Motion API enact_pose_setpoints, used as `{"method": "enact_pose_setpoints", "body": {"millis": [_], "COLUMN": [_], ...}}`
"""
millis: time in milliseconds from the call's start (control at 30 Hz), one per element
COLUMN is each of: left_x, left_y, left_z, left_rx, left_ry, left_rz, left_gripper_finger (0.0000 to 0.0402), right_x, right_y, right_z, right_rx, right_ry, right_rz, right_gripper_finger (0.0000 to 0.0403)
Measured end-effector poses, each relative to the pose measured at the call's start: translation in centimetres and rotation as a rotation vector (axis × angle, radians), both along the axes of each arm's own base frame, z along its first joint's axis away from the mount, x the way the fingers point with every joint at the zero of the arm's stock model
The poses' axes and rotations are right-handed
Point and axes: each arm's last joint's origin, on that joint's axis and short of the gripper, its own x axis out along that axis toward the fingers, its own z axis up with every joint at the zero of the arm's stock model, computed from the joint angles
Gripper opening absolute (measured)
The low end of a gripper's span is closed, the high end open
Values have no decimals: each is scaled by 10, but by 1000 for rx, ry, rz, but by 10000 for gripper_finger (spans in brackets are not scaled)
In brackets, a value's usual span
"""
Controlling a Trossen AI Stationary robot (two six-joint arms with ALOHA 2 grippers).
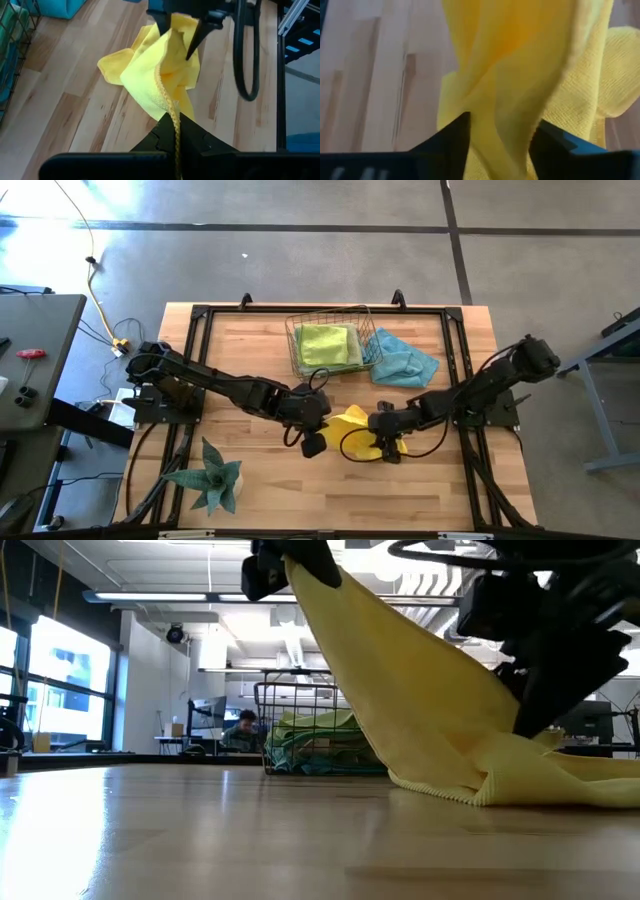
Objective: Fold microfiber towels
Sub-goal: Fold the yellow towel
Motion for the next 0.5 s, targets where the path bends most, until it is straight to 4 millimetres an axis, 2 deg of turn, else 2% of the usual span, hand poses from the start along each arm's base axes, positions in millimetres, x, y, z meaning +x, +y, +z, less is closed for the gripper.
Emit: {"method": "enact_pose_setpoints", "body": {"millis": [267, 333, 400, 500], "left_x": [-4, -4, -4, -4], "left_y": [0, 0, 0, 0], "left_z": [-3, -3, -3, -3], "left_rx": [4, 2, 2, 4], "left_ry": [56, 56, 57, 58], "left_rz": [-5, -2, -2, -5], "left_gripper_finger": [0, 0, 0, 0], "right_x": [-3, -5, -9, -13], "right_y": [-1, -2, -3, -4], "right_z": [3, 2, 2, 15], "right_rx": [26, 44, 62, 66], "right_ry": [20, 48, 96, 147], "right_rz": [-42, -80, -129, -167], "right_gripper_finger": [22, 7, 11, 4]}}
